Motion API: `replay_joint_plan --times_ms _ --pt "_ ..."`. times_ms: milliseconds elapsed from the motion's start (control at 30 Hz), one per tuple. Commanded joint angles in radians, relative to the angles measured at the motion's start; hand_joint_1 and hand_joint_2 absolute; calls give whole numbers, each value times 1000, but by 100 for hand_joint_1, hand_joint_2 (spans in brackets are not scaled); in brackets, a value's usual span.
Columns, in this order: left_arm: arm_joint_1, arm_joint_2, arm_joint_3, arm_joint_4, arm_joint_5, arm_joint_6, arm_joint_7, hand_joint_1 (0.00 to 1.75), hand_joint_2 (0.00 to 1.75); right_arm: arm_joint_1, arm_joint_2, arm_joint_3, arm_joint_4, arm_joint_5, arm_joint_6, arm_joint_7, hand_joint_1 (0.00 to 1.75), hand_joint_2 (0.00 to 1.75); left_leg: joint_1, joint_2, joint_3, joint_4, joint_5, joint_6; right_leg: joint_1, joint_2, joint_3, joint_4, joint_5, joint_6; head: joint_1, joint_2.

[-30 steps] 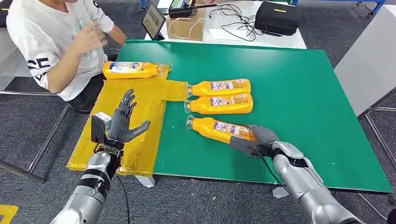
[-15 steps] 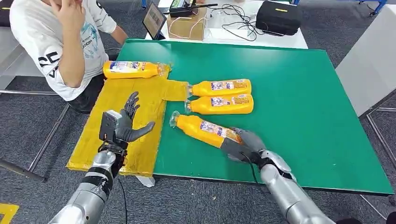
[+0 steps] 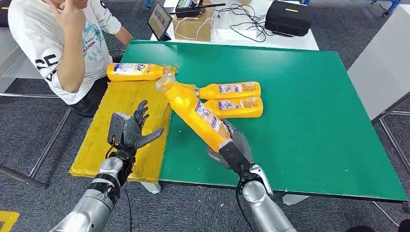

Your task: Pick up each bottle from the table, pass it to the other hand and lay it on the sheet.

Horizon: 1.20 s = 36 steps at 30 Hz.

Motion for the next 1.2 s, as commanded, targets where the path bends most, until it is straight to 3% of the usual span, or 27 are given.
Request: replay_joint_plan --times_ms 33,133,367,533,967,1200 --pt "-33 12 -34 57 17 -13 12 0 175 -21 19 -25 22 -6 -3 -6 175 175 2 1 4 1 -2 -2 2 0 4 0 -2 -2 0 0" --pt "-27 13 -46 48 32 -40 22 0 175 -27 20 -20 38 -10 5 -7 175 175 1 0 4 0 -2 -2 2 0 4 0 -2 -2 0 0" --pt "31 18 -122 -76 227 -279 91 0 175 -70 39 20 129 1 17 -26 175 175 1 2 2 0 -1 -1 1 1 2 0 -1 -1 0 0" --pt "56 10 -157 -191 252 -271 86 0 175 -77 46 34 160 2 34 -29 175 175 1 2 3 1 -2 -2 2 1 3 1 -2 -2 0 0" --pt "51 2 -171 -212 241 -235 79 0 175 -108 67 87 229 51 43 -8 175 175 2 1 3 0 -2 -1 2 1 4 -1 -1 -2 0 0" --pt "17 0 -174 -134 231 -235 89 0 175 -199 120 218 371 198 22 49 175 175 1 2 3 0 -2 -2 1 2 3 1 -1 -2 0 0"
